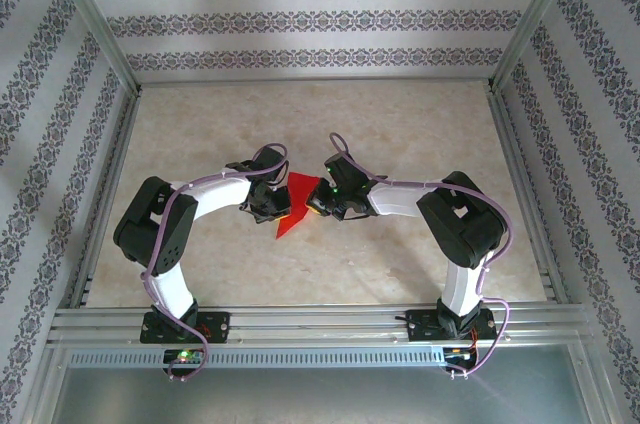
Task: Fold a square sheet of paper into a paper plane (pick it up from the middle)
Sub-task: Fold the wing for the fifth time at the center of the table.
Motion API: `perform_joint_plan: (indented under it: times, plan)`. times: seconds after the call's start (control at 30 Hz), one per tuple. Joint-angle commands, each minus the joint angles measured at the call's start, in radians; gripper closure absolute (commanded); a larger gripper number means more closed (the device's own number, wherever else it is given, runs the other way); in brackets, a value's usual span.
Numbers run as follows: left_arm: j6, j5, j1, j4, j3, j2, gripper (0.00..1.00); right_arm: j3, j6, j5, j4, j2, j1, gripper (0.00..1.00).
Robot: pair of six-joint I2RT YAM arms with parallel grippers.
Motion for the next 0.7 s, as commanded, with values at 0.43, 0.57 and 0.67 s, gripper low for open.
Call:
perform_joint_plan:
  times: [0.43, 0.57, 0.67]
  plan:
    - [0.334, 0.067, -0.067, 0.328, -0.086, -0.217, 0.48, -0.149, 0.041, 0.165, -0.162, -0.306, -0.082, 1.00]
    - [0.488, 0.047, -0.132, 0.484, -0.140, -0.233, 0.39, -0.178, 0.084, 0.155, -0.192, -0.341, -0.111, 1.00]
    - [0.588, 0.046, -0.155, 0.594, -0.183, -0.230, 0.36, -0.180, 0.108, 0.132, -0.208, -0.351, -0.132, 0.99]
